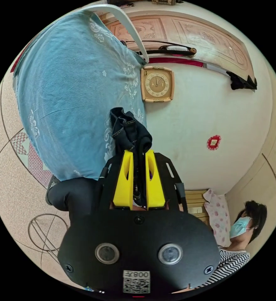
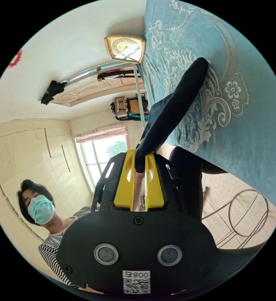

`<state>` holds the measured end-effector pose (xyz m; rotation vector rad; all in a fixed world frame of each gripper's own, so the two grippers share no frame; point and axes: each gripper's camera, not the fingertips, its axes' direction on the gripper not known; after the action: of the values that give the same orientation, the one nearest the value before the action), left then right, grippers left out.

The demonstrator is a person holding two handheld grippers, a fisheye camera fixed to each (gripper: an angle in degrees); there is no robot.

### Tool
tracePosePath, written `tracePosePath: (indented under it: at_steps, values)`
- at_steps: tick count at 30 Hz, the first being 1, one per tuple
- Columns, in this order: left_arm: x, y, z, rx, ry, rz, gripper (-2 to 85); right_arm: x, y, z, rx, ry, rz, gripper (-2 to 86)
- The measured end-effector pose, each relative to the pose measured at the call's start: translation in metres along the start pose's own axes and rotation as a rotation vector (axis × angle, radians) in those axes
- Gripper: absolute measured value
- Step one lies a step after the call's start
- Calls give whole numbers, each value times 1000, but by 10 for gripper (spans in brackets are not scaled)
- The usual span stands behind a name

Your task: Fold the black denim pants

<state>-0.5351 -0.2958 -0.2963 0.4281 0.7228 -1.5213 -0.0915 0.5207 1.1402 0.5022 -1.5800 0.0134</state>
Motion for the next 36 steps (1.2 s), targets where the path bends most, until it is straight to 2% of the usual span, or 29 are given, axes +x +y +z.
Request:
tracePosePath:
  at_steps: [9,15,21,23,31,36]
  values:
    - [175,-50,92,-112,-1,85,70,6,104,-107,124,-134,-68,28]
    - [323,-89,222,-284,-29,201,68,5,177,-210,284,-200,-151,22]
    - [492,-106,416,-518,6,332,65,-13,252,-348,526,-219,-285,18]
    - [569,-100,509,-618,52,391,64,-26,276,-395,605,-197,-341,18]
    - [809,-31,802,-914,250,524,65,-98,411,-592,961,70,-586,18]
    - [901,25,948,-1092,251,603,68,-69,474,-657,1111,157,-544,20]
